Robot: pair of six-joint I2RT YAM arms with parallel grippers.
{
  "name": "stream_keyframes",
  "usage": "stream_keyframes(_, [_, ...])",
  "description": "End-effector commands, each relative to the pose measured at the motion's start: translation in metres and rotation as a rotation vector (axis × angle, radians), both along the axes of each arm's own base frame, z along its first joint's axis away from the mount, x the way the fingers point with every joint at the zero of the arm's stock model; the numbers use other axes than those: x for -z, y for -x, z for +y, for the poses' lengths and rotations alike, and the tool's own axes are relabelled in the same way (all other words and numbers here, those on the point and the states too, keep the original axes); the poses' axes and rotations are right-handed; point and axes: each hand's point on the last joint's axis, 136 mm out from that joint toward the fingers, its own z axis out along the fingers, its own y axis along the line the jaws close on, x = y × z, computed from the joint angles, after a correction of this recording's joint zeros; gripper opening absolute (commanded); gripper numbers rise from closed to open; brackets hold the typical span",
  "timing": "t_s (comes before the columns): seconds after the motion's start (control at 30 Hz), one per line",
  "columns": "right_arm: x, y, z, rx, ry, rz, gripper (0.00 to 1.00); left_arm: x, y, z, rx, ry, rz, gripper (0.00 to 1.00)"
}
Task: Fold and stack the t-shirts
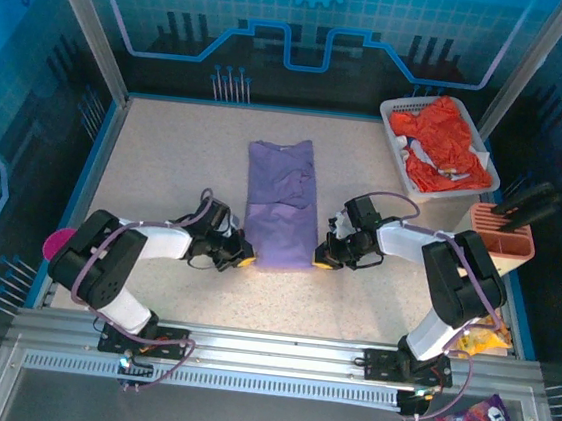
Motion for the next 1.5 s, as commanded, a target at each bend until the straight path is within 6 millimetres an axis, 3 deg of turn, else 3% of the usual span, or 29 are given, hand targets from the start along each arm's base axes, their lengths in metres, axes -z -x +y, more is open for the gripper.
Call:
stream_keyframes(0.0, [-0.008, 0.009, -0.008, 0.017, 0.016, 0.012, 0.0, -0.013, -0.017, -0.003, -0.009, -0.03, -0.117, 0.0])
stream_keyframes(0.17, [-0.018, 0.024, -0.01, 0.021, 0.019, 0.013, 0.0, -0.025, 0.004, 0.011, -0.043, -0.082, -0.114, 0.0])
stream_keyframes(0.4, [-0.016, 0.062, -0.015, 0.01, 0.053, 0.05, 0.0, -0.028, 0.056, 0.023, -0.083, -0.106, -0.059, 0.0])
stream_keyframes(0.57, [-0.023, 0.084, -0.019, 0.015, 0.069, 0.063, 0.0, -0.035, 0.085, 0.017, -0.079, -0.12, -0.049, 0.0])
stream_keyframes(0.7, [-0.035, 0.093, -0.022, 0.022, 0.068, 0.065, 0.0, -0.045, 0.092, 0.005, -0.06, -0.102, -0.041, 0.0])
stream_keyframes(0.87, [-0.062, 0.087, -0.021, 0.03, 0.058, 0.03, 0.0, -0.079, 0.078, -0.001, -0.053, -0.125, -0.093, 0.0])
stream_keyframes(1.13, [-0.103, 0.031, -0.017, 0.011, 0.059, -0.053, 0.0, -0.122, 0.017, -0.007, -0.061, -0.09, -0.116, 0.0])
stream_keyframes(1.47, [-0.122, -0.037, 0.0, -0.018, 0.023, -0.098, 0.0, -0.153, -0.055, -0.005, -0.065, -0.038, -0.17, 0.0])
